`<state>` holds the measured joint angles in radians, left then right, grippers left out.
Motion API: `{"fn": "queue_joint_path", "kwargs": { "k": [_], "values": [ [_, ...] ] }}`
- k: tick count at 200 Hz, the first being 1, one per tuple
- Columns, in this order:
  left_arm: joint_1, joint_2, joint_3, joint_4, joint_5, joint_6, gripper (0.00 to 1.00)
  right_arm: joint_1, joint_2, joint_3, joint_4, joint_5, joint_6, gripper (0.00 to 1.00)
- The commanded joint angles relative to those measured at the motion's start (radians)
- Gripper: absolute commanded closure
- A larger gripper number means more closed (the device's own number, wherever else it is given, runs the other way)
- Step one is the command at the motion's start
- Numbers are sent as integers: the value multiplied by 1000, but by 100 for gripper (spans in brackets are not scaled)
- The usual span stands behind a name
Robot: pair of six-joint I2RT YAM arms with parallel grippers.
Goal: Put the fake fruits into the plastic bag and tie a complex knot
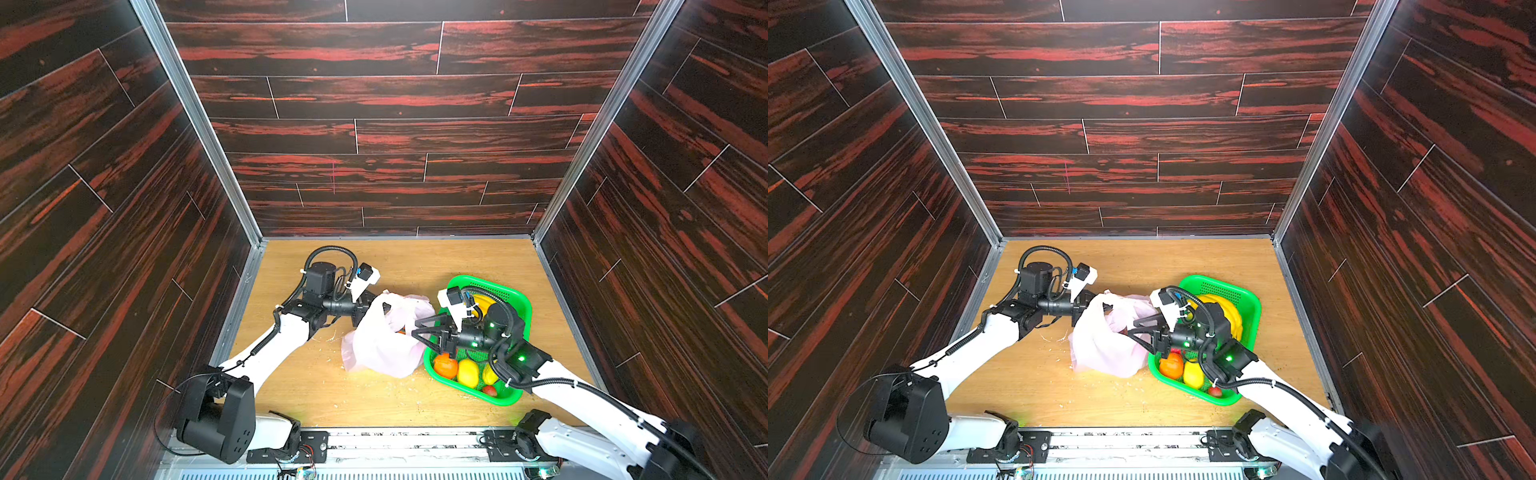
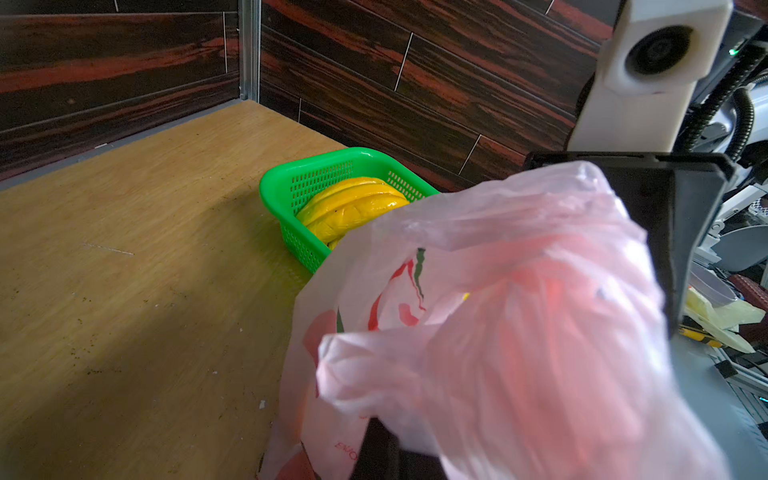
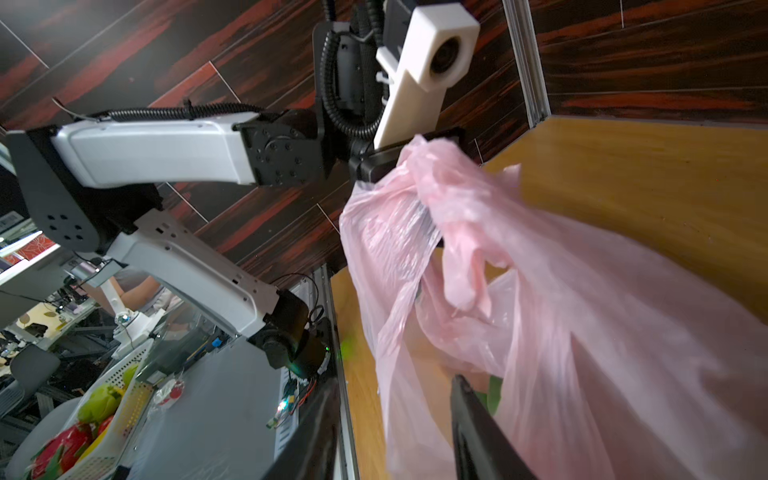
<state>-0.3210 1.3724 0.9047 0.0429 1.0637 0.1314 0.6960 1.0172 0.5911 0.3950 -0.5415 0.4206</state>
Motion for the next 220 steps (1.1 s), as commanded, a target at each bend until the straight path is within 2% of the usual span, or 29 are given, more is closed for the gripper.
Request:
{"fn": "queue_joint_path", "kwargs": {
  "k": [1,73,153,220],
  "values": [
    [-3,-25,27,-18,24,28,100,-1,23,-2,116,15,34,55],
    [-3,-25,26,-21,26,36,100,-2,61,12,131,90,9,55],
    [-3,-21,28,-26,29,37,100,-2,92,26,212,83,6,56],
    [-3,-22,30,-31,28,39,100,-3,110,47,222,80,-11,61]
  ]
}}
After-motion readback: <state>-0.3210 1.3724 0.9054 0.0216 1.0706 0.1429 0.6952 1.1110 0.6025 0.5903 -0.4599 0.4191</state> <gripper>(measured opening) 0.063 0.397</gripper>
